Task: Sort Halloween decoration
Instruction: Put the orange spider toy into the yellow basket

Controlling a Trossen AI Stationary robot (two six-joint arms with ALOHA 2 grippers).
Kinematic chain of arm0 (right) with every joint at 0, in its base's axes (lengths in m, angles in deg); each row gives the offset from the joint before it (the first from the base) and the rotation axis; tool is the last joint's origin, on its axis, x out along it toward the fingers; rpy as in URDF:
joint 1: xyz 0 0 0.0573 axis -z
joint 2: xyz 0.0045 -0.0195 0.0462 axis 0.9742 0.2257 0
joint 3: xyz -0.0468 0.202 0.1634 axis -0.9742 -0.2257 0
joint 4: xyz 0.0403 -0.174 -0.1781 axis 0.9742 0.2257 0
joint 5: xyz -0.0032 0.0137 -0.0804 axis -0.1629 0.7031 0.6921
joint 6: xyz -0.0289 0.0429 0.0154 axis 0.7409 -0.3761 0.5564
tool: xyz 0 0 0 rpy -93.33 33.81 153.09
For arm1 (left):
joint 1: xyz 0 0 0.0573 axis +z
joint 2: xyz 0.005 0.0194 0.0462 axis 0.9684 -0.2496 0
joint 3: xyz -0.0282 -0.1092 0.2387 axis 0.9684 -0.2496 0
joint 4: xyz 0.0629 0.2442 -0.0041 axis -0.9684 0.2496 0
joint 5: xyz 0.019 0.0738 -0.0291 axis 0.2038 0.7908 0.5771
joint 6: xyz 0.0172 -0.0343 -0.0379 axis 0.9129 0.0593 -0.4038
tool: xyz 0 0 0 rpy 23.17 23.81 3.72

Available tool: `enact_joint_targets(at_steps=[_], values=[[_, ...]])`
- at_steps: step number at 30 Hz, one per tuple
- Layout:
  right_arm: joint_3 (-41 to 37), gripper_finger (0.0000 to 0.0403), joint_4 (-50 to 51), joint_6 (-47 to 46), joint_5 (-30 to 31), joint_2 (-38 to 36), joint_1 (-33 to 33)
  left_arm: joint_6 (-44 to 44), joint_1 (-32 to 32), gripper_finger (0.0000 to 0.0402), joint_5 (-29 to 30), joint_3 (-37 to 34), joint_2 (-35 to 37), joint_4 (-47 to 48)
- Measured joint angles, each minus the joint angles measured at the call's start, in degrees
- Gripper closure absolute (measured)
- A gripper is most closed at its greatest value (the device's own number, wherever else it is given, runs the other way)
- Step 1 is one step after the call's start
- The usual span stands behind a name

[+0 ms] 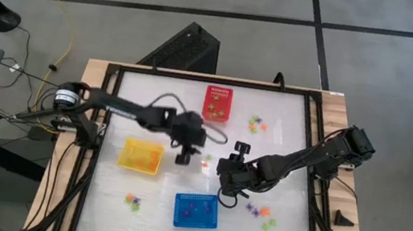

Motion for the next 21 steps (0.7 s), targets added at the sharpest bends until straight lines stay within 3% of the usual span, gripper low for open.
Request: enact_joint_targets(at_steps=[2,6,21], values=[[0.0,0.0262,-0.1,0.0,0.0,0.0,0.0,0.0,-2.2,0.0288,0.5,-3.5,-0.8,-8.3],[0.0,0.0262,-0.6,0.0,0.0,0.0,0.0,-0.1,-5.4,0.0288,3.6,-6.7,-1.9,-15.5],[0.0,0.0262,-1.5,0.1,0.0,0.0,0.0,3.5,-7.7,0.0269,5.2,-6.5,-9.6,-22.5]])
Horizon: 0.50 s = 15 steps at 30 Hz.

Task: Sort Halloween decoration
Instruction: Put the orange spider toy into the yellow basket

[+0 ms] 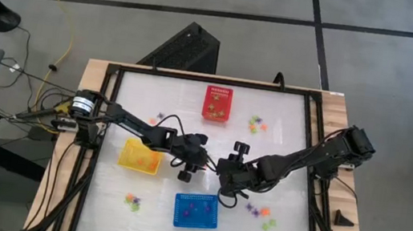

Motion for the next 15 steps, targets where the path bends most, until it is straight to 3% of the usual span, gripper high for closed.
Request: enact_joint_targets(at_steps=[10,15], values=[[0.0,0.0262,0.0,0.2,0.0,0.0,0.0,-0.2,0.0,0.0225,-2.3,0.1,-1.2,1.5],[0.0,0.0262,-0.3,0.1,0.0,0.0,0.0,0.3,-0.1,0.0222,0.4,0.3,-4.1,-0.9]])
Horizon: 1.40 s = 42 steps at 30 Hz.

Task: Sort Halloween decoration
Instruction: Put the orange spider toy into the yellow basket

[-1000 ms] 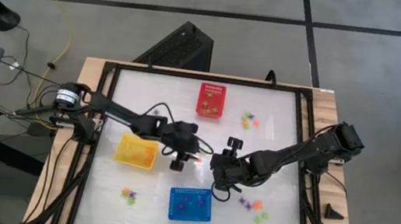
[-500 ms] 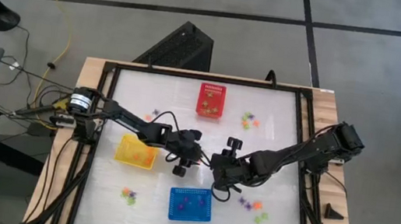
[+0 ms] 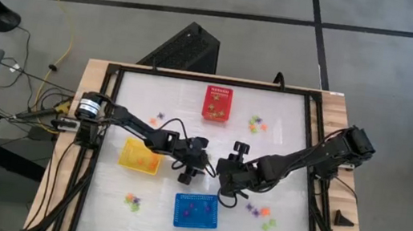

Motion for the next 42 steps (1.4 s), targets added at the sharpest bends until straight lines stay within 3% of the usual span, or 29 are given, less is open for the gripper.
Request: enact_joint_targets(at_steps=[9,20,35,42], values=[[0.0,0.0262,0.1,-0.1,0.0,0.0,0.0,-0.1,0.2,0.0252,-0.1,0.0,-0.2,3.4],[0.0,0.0262,0.1,-0.1,0.0,0.0,0.0,-0.6,0.6,0.0393,1.4,-0.1,1.5,4.3],[0.0,0.0262,0.1,0.0,0.0,0.0,0.0,-0.9,0.5,0.0401,-0.9,-0.2,18.5,12.5],[0.0,0.0262,0.0,0.0,0.0,0.0,0.0,-13.4,0.9,0.0401,-4.2,-0.6,28.8,28.3]])
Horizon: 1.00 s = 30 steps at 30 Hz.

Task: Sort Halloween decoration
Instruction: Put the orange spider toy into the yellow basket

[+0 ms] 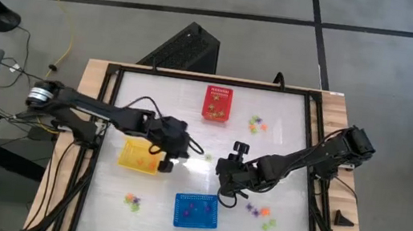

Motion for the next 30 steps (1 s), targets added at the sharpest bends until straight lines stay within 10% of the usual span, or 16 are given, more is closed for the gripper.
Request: enact_joint_targets(at_steps=[17,30], values=[[0.0,0.0262,-0.9,0.1,0.0,0.0,0.0,-25.5,-6.8,0.0401,13.6,-25.1,28.3,9.5],[0.0,0.0262,-1.6,0.1,0.0,0.0,0.8,-28.8,-6.9,0.0334,11.5,-28.6,30.1,3.1]])
